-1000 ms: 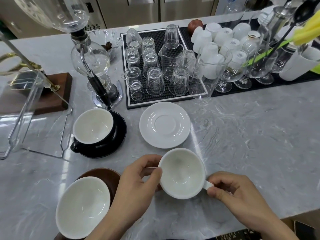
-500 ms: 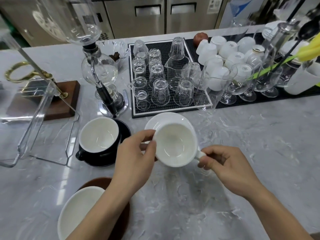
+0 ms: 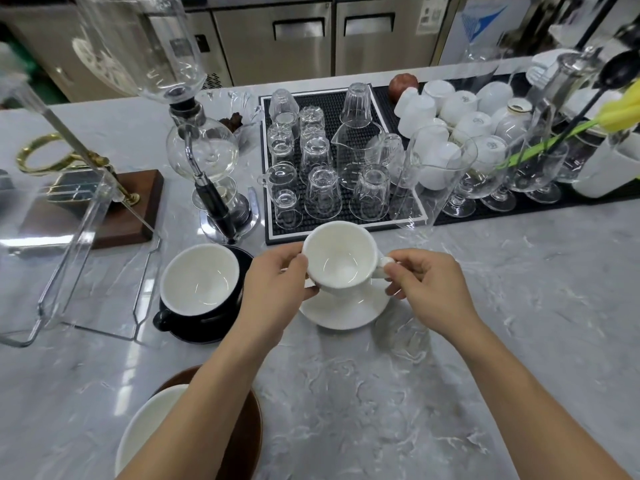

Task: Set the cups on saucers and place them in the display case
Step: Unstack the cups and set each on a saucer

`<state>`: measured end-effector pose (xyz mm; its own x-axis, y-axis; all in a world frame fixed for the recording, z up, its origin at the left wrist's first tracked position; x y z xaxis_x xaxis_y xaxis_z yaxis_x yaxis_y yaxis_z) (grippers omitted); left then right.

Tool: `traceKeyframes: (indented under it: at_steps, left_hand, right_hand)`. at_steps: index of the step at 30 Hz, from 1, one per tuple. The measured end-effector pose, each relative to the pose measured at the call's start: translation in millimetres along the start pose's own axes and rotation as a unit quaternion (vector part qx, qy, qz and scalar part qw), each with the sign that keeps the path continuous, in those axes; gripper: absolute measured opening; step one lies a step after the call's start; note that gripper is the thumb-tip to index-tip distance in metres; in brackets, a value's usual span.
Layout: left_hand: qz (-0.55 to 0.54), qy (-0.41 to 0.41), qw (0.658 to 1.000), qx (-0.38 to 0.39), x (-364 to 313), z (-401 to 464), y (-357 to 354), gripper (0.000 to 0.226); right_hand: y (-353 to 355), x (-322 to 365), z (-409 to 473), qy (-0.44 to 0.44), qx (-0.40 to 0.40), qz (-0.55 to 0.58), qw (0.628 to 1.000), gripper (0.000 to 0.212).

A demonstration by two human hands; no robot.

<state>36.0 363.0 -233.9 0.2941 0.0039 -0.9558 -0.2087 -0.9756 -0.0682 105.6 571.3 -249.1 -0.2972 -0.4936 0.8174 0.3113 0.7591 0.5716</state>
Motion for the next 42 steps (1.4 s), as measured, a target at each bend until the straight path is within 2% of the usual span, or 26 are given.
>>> traceKeyframes:
  at_steps: [4, 10, 18, 24, 42]
  left_hand:
    - [0.015, 0.0, 1.0, 0.004, 4.4, 2.2, -0.9, 0.05]
    - [0.02, -0.002, 1.0, -0.005, 8.7, 4.0, 2.7, 0.04]
    - [0.039, 0.005, 0.999, -0.016, 14.2, 3.6, 7.8, 0.033]
    - [0.052, 0.006, 0.999, -0.015, 16.8, 5.6, 10.0, 0.033]
    - [0.089, -0.027, 0.995, -0.028, 20.9, 4.7, 14.7, 0.032]
  right_hand:
    - [-1.1, -4.1, 2.1, 0.004, 0.002, -0.015, 1.0, 0.018]
    - [-3.9, -8.4, 1.9, 0.011, 0.004, -0.023, 1.0, 0.017]
    - [-3.5, -16.8, 1.0, 0.023, 0.003, -0.022, 0.999, 0.03]
    - [-3.4, -22.6, 1.3, 0.014, 0.0, -0.032, 0.999, 0.018]
    - [-2.8, -26.6, -1.8, 0.014, -0.017, -0.015, 1.0, 0.015]
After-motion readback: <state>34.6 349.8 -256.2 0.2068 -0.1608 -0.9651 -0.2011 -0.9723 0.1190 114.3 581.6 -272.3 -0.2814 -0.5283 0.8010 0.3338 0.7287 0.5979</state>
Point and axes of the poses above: each hand's wrist, its own z-axis towards the middle knuckle, its own y-axis out of the back of the hand, x = y × z, the point moved 6 cm from there along z, towards the middle knuckle, and after that the axes turned 11 degrees about -z, right-handed, at the moved point
